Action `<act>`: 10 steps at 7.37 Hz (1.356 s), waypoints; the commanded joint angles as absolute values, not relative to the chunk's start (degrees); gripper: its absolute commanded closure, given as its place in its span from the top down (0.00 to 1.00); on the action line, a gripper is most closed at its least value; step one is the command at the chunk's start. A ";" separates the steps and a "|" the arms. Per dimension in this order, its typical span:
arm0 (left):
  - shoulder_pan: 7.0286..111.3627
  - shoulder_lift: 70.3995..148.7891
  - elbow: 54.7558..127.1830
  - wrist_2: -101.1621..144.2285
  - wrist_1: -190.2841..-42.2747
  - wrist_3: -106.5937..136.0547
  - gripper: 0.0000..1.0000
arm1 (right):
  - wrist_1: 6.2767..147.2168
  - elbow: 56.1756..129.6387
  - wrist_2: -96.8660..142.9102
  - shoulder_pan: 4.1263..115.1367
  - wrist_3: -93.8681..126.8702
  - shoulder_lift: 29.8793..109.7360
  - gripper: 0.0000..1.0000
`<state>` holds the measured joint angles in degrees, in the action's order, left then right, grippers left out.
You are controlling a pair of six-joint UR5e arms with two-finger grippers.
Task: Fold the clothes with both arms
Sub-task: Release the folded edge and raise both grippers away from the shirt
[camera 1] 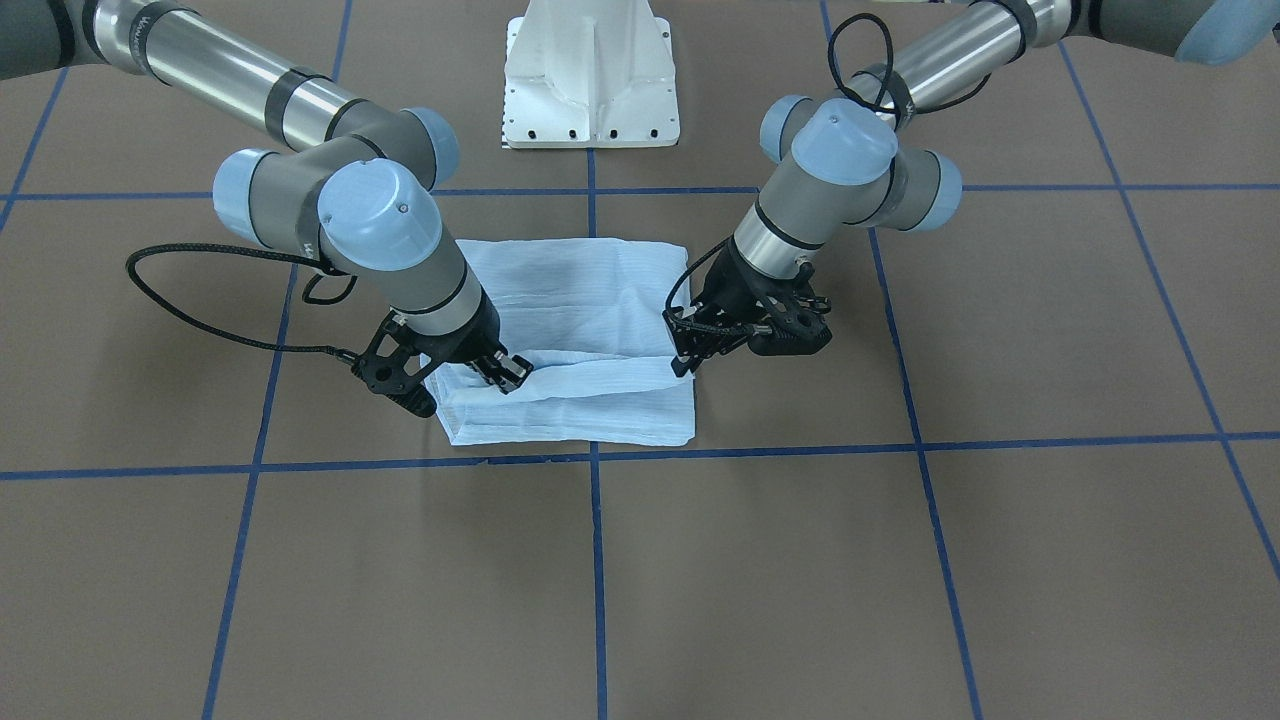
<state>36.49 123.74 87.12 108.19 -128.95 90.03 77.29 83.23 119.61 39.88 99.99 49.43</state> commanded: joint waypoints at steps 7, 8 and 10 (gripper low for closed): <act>42.01 117.00 93.32 113.64 -126.74 87.91 1.00 | 72.42 84.64 116.57 34.99 90.67 47.55 1.00; 42.27 116.03 94.04 113.56 -125.87 85.54 1.00 | 73.55 83.68 112.89 33.59 85.74 46.77 1.00; 42.36 115.58 94.04 113.55 -125.68 85.43 1.00 | 81.44 81.49 107.07 32.70 72.06 44.67 1.00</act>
<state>42.22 116.00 93.84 113.52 -125.86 85.82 76.98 83.14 110.65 33.35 80.70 46.22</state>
